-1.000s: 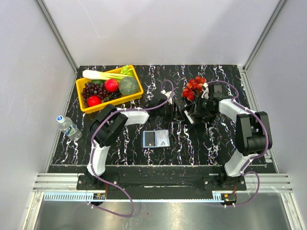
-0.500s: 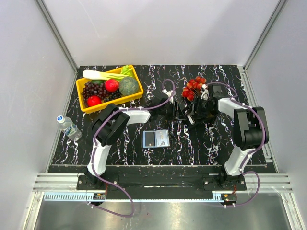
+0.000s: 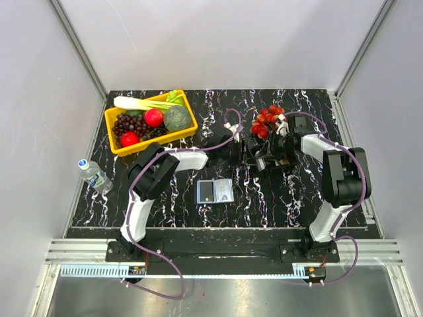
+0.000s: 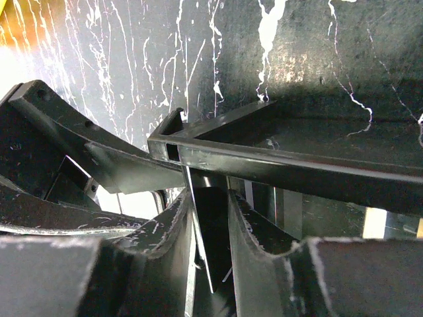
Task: Put the credit cards into the card holder
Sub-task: Pick up the credit card from the storage box.
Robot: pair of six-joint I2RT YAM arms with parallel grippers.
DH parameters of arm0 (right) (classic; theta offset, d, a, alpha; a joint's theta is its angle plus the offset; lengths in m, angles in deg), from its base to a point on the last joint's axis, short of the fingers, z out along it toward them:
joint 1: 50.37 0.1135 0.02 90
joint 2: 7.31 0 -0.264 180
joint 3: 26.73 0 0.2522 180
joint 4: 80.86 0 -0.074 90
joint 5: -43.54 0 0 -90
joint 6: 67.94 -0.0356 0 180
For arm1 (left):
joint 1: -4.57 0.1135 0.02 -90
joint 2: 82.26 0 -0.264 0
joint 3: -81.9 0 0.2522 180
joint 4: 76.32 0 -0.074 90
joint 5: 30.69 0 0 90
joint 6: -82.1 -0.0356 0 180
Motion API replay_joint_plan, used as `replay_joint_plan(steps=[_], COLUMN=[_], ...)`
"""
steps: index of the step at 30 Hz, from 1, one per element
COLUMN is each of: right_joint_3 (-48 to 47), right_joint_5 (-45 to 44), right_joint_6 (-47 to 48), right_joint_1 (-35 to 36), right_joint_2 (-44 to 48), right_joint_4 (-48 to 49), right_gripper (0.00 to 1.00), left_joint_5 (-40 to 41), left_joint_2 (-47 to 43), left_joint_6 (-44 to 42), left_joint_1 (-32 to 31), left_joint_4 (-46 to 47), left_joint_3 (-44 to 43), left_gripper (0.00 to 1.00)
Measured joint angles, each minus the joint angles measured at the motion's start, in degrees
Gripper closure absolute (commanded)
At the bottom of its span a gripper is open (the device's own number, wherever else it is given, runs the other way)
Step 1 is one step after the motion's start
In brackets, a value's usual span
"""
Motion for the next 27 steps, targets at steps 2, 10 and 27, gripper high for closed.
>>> replay_joint_plan(steps=[2, 10, 27], right_joint_3=[0.0, 0.02, 0.02], right_joint_5=[0.0, 0.0, -2.16], right_joint_6=[-0.11, -0.33, -0.76], right_joint_1=[0.0, 0.0, -0.24], right_joint_2=[0.0, 1.16, 2.69], right_joint_4=[-0.02, -0.09, -0.09], right_gripper=[0.65, 0.65, 0.92], left_joint_5=[0.0, -0.02, -0.17], left_joint_2=[0.0, 0.02, 0.33], left_joint_6=[0.0, 0.0, 0.24], left_joint_1=[0.0, 0.0, 0.07], left_joint_4=[-0.02, -0.07, -0.72], left_joint_3=[0.0, -0.02, -0.31], left_gripper=[0.49, 0.49, 0.5])
